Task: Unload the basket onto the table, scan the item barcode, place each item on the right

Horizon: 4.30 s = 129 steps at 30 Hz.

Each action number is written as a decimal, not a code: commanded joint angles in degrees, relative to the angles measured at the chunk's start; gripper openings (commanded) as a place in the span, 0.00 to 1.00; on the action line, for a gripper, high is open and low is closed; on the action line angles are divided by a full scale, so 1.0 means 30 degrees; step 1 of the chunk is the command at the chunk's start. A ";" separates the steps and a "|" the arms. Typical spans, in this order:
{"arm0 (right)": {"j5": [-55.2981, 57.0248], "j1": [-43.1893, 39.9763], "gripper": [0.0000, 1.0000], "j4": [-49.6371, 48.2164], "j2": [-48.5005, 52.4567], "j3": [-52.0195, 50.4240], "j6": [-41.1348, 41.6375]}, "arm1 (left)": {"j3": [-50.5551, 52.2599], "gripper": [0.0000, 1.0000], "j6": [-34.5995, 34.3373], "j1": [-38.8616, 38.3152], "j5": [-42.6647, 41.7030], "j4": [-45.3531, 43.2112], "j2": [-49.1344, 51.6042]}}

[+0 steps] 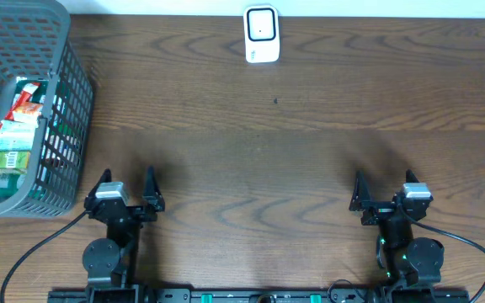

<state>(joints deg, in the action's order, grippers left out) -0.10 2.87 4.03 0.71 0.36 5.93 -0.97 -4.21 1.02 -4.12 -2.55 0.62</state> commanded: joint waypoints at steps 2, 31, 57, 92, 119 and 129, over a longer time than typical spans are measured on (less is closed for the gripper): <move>-0.0073 0.0073 0.99 0.0073 -0.0124 -0.0022 0.0284 | -0.0619 0.88 -0.2958 0.0044 -0.2841 0.0707 -0.0109; -0.0073 0.0073 0.99 0.0080 -0.0124 -0.0022 0.0284 | -3.3215 0.87 -0.1836 0.0044 -0.3963 2.5230 2.0589; -0.0066 0.0073 0.99 0.0080 -0.0124 -0.0022 0.0284 | -3.9619 0.64 -1.0229 0.3293 0.4597 2.5230 2.8560; -0.0073 0.0073 0.99 0.0073 -0.0124 -0.0022 0.0284 | -3.8818 0.82 -1.1584 1.2356 0.4634 2.7248 4.0829; -0.0073 0.0073 0.99 0.0073 -0.0124 -0.0022 0.0284 | -3.4614 0.83 -1.1752 1.3391 0.3351 2.2695 4.0909; -0.0066 0.0073 0.99 0.0080 -0.0124 -0.0022 0.0284 | -3.3813 0.73 -1.1329 1.3391 0.3235 2.1668 4.0916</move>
<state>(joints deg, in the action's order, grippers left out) -0.25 2.87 4.03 0.69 0.36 6.11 -104.05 -38.74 41.15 5.93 62.83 122.61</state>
